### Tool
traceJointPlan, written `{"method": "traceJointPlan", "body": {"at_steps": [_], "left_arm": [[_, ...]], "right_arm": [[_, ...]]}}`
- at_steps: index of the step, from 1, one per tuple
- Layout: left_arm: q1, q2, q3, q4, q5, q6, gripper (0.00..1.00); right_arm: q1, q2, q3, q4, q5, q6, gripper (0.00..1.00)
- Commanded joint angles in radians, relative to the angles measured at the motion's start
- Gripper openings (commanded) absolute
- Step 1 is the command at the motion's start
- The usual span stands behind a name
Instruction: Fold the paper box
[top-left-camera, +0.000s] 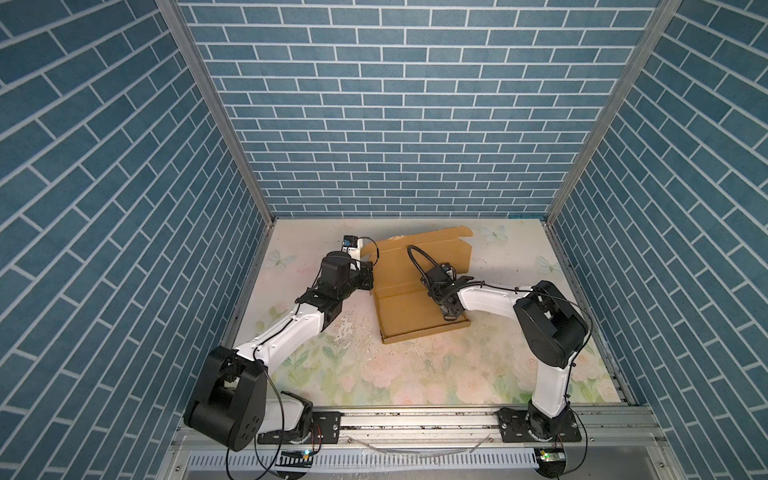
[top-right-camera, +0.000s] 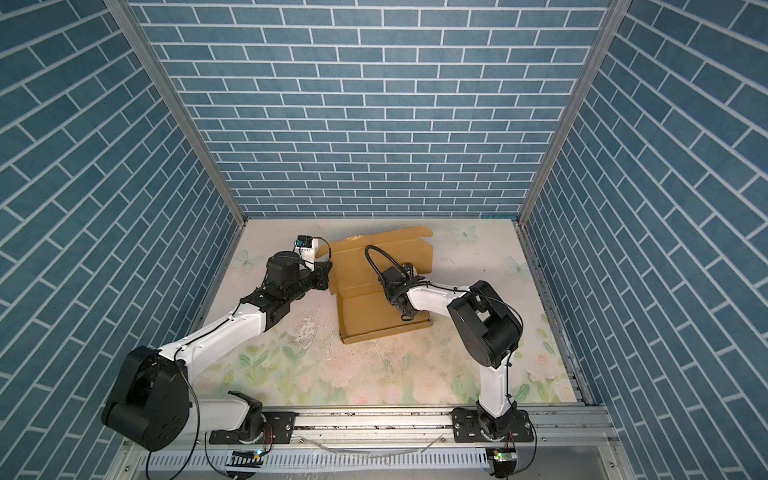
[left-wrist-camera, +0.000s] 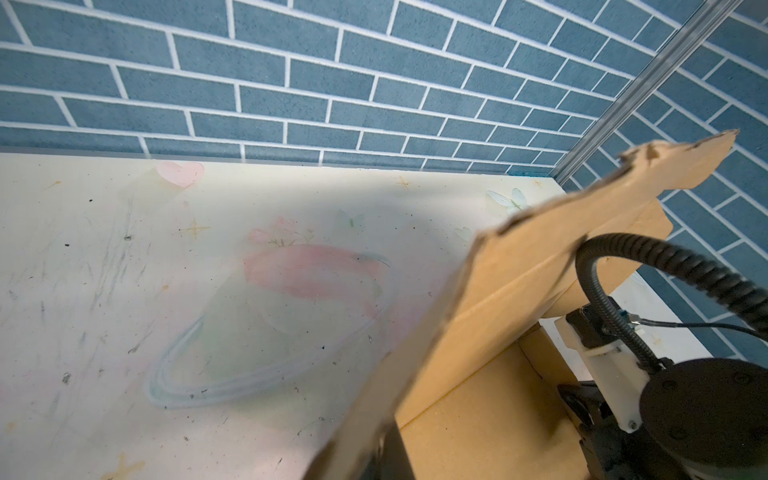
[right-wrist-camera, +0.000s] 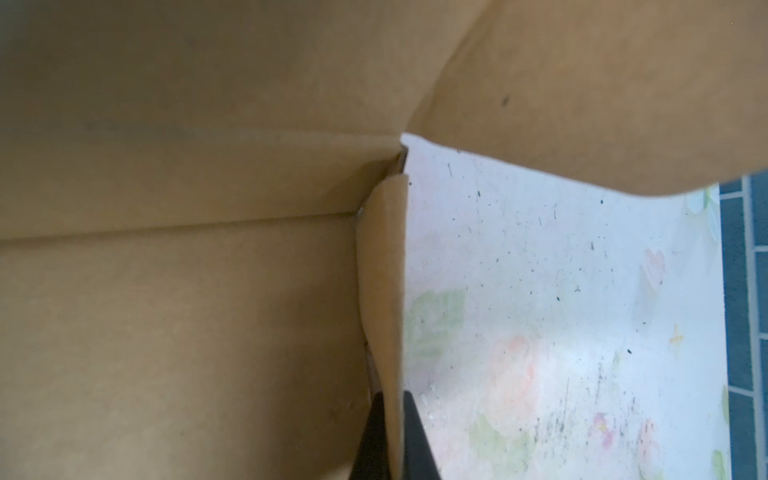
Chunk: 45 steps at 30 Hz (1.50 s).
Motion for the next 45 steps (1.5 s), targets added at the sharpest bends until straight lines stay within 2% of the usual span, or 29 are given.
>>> {"method": "traceJointPlan", "body": {"at_steps": [1,5,9,15,18,22,26,28,32,37,45], "left_arm": [[-0.012,0.000,0.027,0.000,0.020,-0.005,0.00],[-0.012,-0.002,0.031,-0.013,0.013,0.018,0.00],[-0.012,0.020,0.045,-0.020,-0.009,0.068,0.00],[-0.012,0.066,0.075,0.022,-0.030,0.125,0.00],[-0.012,0.084,0.093,0.039,-0.026,0.162,0.00],[-0.011,0.105,0.121,0.029,-0.022,0.214,0.00],[-0.004,0.122,0.153,0.017,-0.003,0.246,0.00],[-0.001,0.130,0.173,0.005,0.010,0.265,0.00],[0.002,0.146,0.202,-0.017,0.025,0.300,0.00],[0.012,0.165,0.218,-0.021,0.033,0.312,0.00],[0.021,0.205,0.252,-0.031,0.061,0.344,0.00]], "right_arm": [[-0.008,0.072,-0.014,-0.021,-0.034,0.065,0.00],[-0.015,0.005,-0.034,0.008,-0.110,0.059,0.00],[-0.047,-0.138,-0.085,0.077,-0.264,0.023,0.22],[-0.098,-0.283,-0.139,0.083,-0.457,-0.008,0.47],[-0.126,-0.378,-0.177,0.067,-0.515,-0.025,0.52],[-0.200,-0.543,-0.213,0.033,-0.603,-0.092,0.53],[-0.304,-0.688,-0.157,-0.058,-0.691,-0.202,0.55],[-0.355,-0.727,-0.103,-0.101,-0.706,-0.241,0.59],[-0.447,-0.672,0.050,-0.198,-0.795,-0.290,0.66],[-0.463,-0.514,0.207,-0.278,-0.845,-0.348,0.68],[-0.465,-0.355,0.351,-0.249,-0.803,-0.455,0.69]]}}
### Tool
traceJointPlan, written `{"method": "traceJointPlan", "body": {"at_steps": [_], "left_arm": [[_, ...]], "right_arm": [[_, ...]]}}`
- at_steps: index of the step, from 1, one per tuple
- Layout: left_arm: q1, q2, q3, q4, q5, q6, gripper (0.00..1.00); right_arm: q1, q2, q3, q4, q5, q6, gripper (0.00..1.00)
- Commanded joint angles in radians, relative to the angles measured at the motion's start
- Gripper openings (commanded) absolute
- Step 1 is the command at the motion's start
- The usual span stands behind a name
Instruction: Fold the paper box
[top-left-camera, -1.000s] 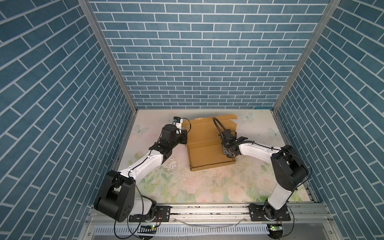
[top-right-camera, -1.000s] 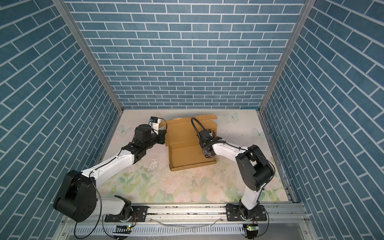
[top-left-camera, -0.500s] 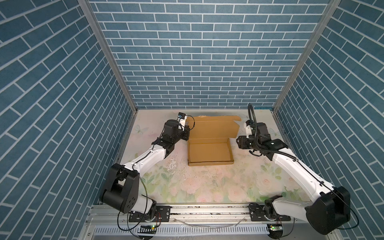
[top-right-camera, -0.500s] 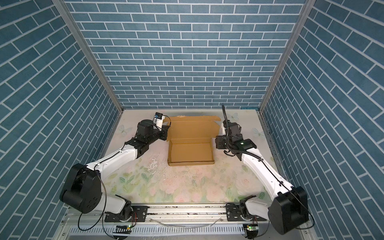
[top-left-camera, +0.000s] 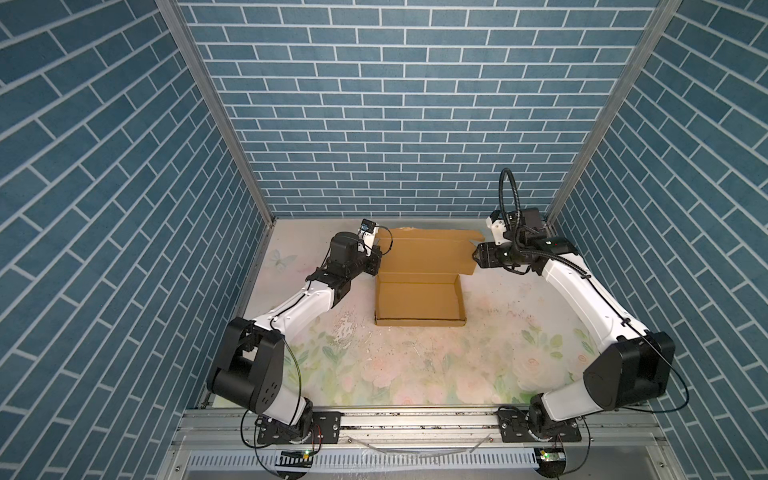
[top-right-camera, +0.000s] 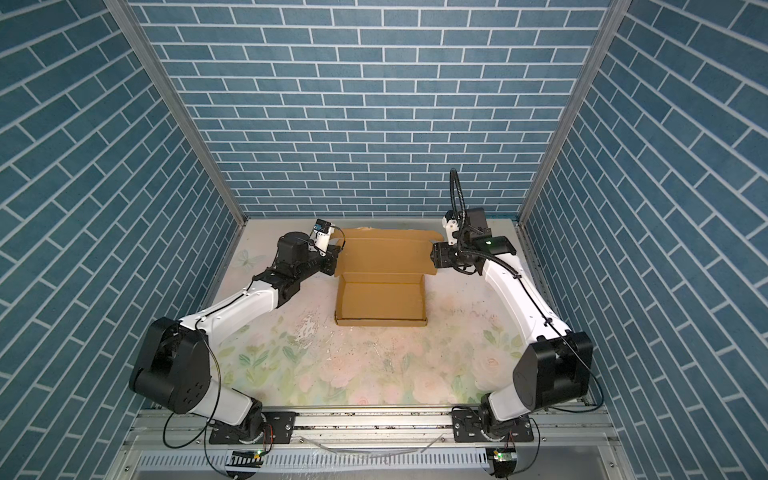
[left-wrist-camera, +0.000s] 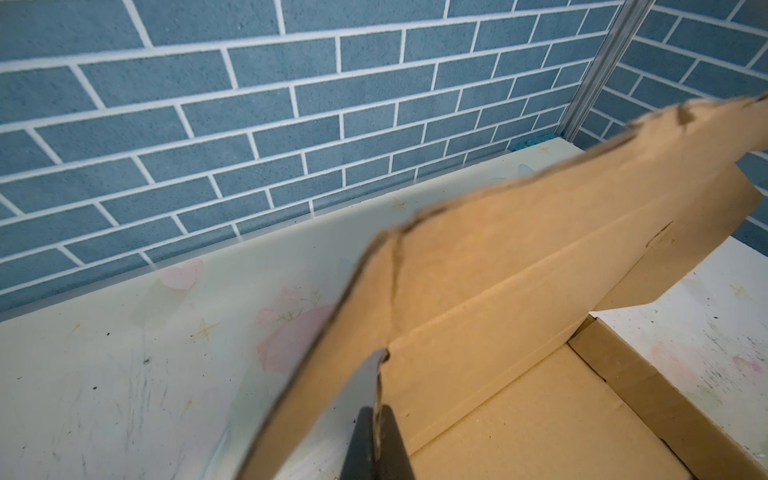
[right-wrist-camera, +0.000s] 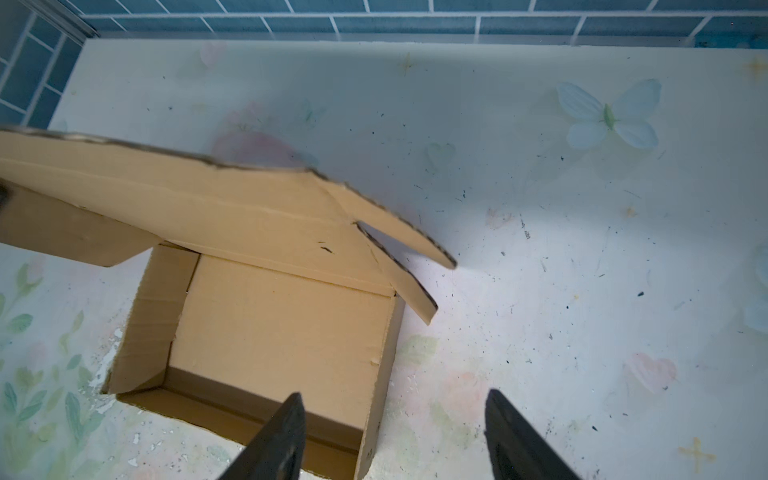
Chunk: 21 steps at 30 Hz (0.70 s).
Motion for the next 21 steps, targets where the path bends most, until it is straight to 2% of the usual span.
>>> {"method": "traceJointPlan", "body": {"at_steps": [1,4,7,12,21], "left_arm": [[0.011,0.017,0.033,-0.013,0.030,0.035,0.00],[0.021,0.024,0.040,-0.019,0.042,0.046,0.00],[0.029,0.030,0.044,-0.023,0.050,0.048,0.00],[0.030,0.042,0.044,-0.020,0.059,0.044,0.00],[0.030,0.043,0.030,0.001,0.059,0.025,0.00]], "right_arm": [[-0.003,0.047,0.091,-0.028,0.007,-0.118,0.69],[-0.010,0.097,0.103,-0.024,-0.019,-0.168,0.69],[-0.014,0.120,0.093,-0.008,-0.101,-0.212,0.66],[-0.015,0.132,0.058,0.058,-0.184,-0.219,0.61],[-0.016,0.144,0.011,0.110,-0.214,-0.173,0.41]]}}
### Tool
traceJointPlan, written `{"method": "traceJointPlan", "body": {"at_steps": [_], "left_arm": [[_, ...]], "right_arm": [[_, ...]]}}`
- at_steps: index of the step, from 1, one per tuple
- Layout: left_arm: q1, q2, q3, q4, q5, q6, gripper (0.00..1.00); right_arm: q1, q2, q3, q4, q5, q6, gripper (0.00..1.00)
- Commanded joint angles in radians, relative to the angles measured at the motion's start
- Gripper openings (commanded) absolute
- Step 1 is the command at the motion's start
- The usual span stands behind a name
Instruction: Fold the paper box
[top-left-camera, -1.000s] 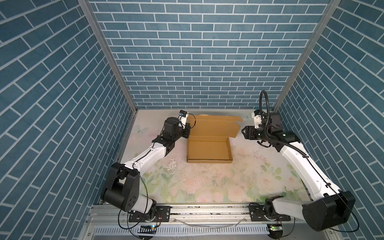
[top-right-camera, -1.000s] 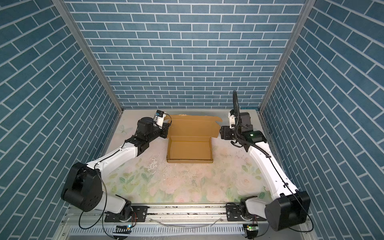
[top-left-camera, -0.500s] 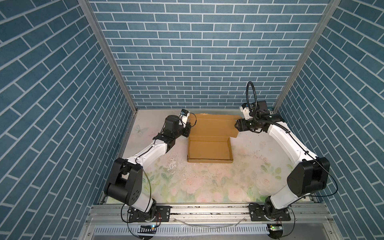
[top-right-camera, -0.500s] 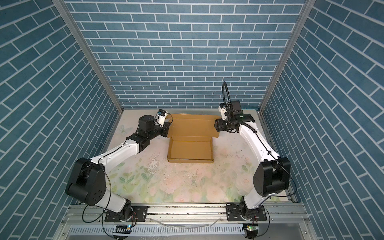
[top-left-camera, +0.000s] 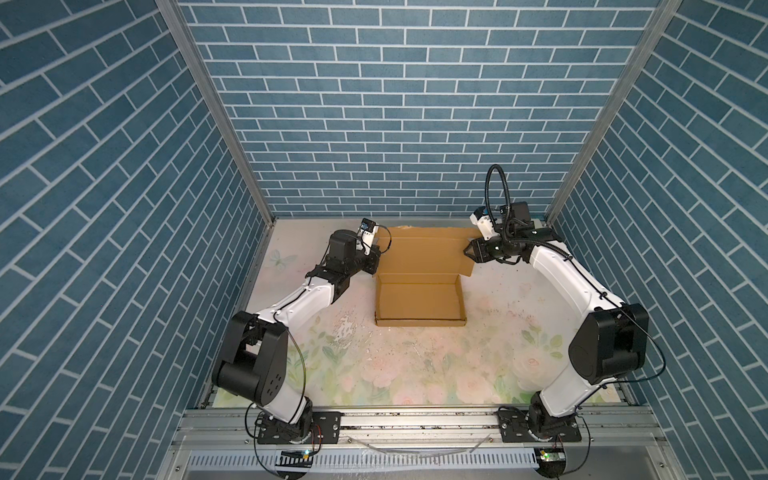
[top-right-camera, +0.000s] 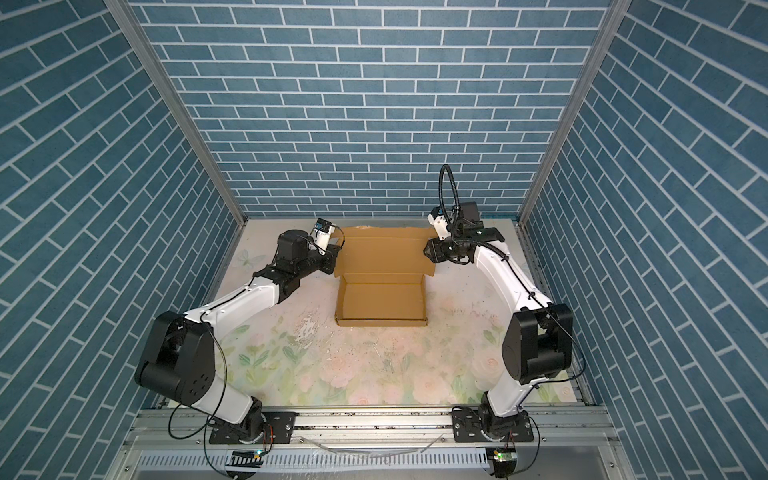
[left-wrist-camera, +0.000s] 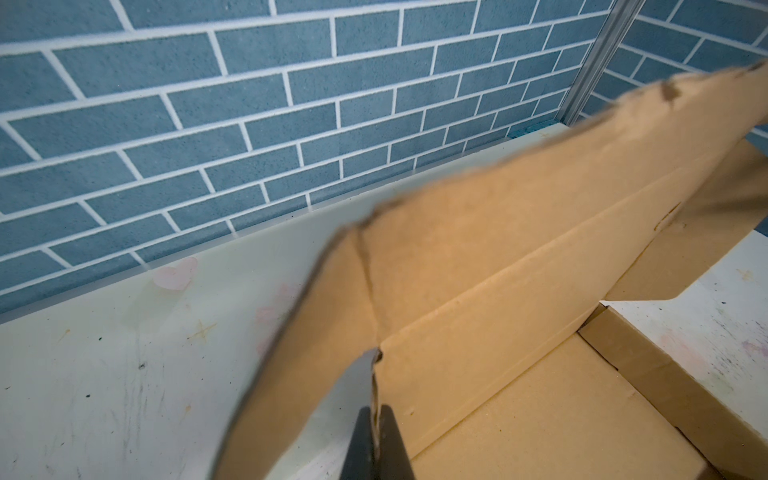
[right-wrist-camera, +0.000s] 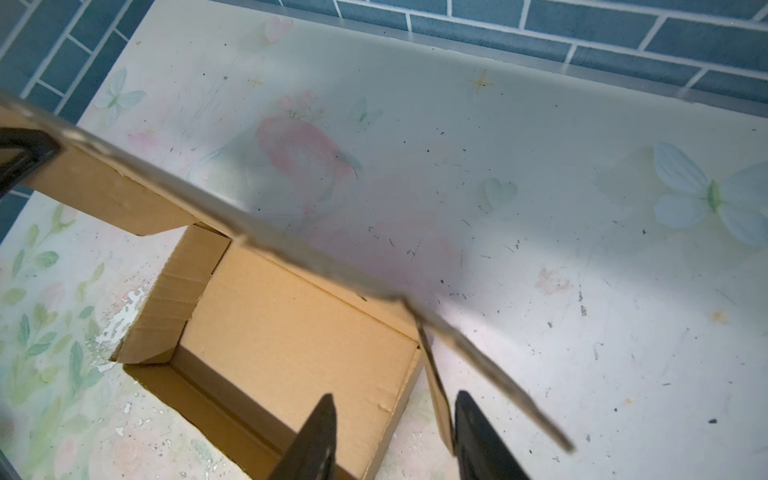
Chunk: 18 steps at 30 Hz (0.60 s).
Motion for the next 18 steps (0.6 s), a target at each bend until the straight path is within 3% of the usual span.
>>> {"method": "traceJointPlan", "body": {"at_steps": [1,12,18], "left_arm": [[0.004,0.005,0.009,0.015,0.014,-0.001,0.00],[-0.008,-0.013,-0.041,0.103,-0.002,-0.130,0.00],[-0.044,-0.028,-0.088,0.187,-0.059,-0.186,0.00]], "right_arm": [[-0.004,0.006,-0.045,0.038,-0.042,-0.003,0.39],[0.018,-0.053,-0.157,0.180,0.055,0.159,0.10],[0.057,-0.101,-0.205,0.232,0.119,0.227,0.00]]}}
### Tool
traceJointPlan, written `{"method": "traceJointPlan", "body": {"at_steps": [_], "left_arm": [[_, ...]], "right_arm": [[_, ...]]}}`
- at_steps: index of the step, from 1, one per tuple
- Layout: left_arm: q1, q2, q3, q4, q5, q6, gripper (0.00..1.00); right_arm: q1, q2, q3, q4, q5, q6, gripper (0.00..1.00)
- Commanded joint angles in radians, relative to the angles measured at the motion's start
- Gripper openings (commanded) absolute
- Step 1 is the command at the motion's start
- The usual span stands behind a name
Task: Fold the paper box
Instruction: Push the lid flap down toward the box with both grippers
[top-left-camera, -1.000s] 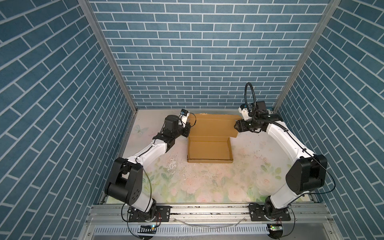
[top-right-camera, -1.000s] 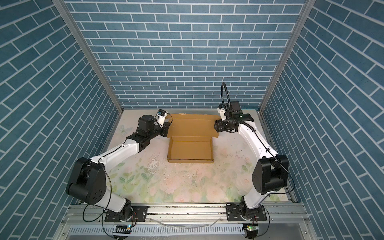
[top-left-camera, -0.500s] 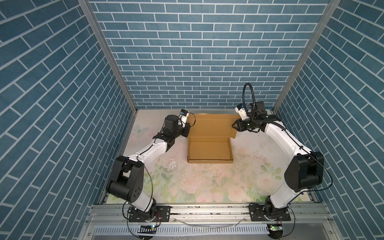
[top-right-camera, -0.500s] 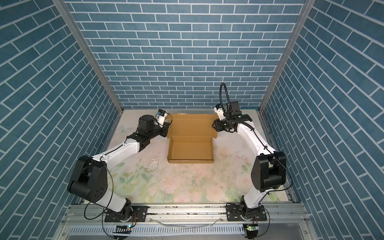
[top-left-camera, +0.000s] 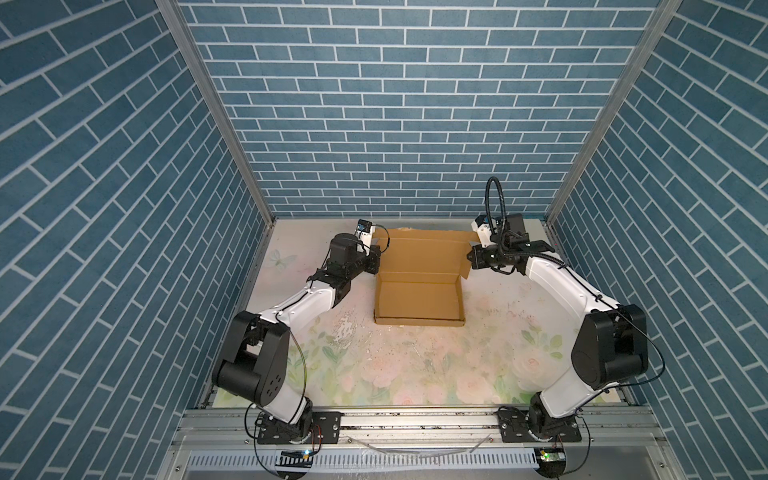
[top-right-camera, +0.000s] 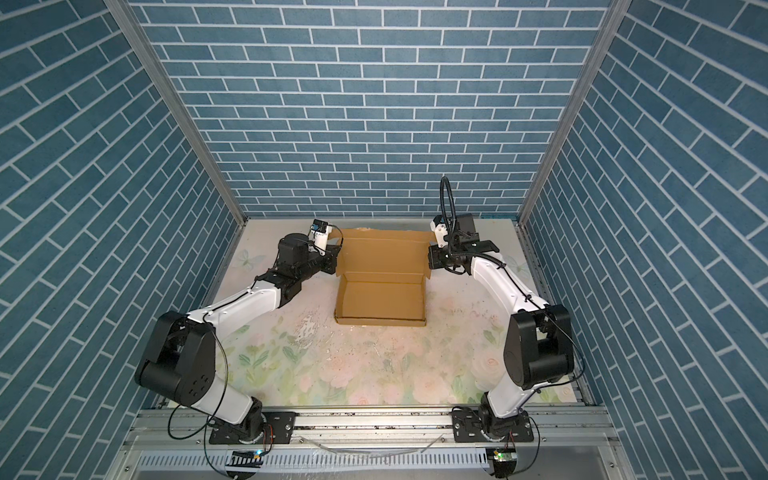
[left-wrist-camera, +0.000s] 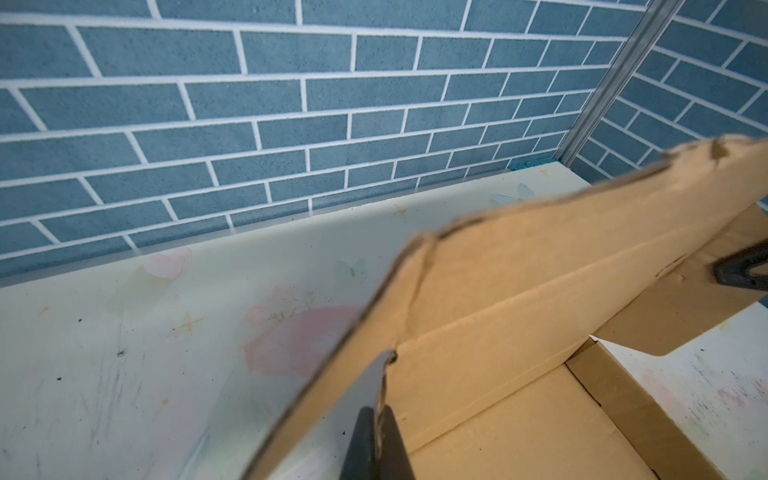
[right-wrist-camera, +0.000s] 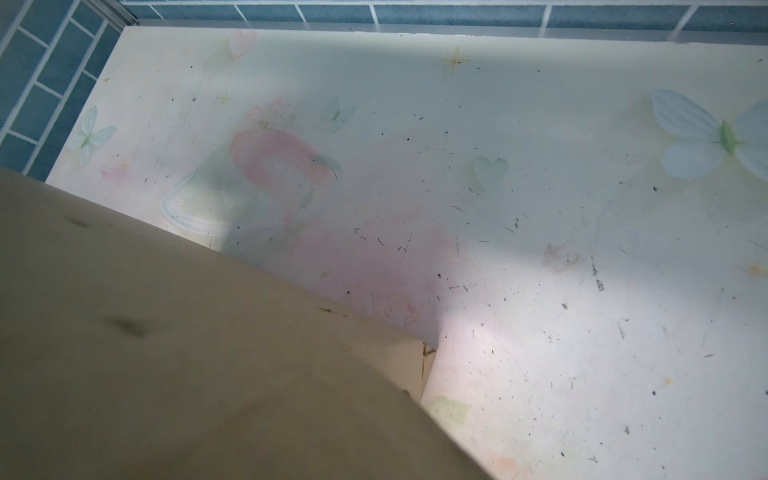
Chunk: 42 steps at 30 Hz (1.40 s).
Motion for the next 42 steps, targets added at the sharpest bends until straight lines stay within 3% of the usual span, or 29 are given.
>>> {"method": "traceJointPlan", "body": {"at_steps": [1,15,23,42], "left_arm": [[-0.030,-0.029,-0.036,0.084,-0.029,-0.056,0.00],[-0.115,-0.099,-0.228,0.340,-0.123,-0.129,0.00],[-0.128,-0.127,-0.323,0.380,-0.133,-0.133,0.00],[-0.157,-0.131,-0.469,0.538,-0.157,-0.174,0.00]], "right_arm": [[0.030,-0.062,-0.048,0.071,0.047,0.080,0.00],[0.141,-0.192,-0.300,0.314,0.180,0.244,0.00],[0.198,-0.227,-0.377,0.407,0.253,0.387,0.00],[0.294,-0.310,-0.567,0.501,0.389,0.491,0.00]]}}
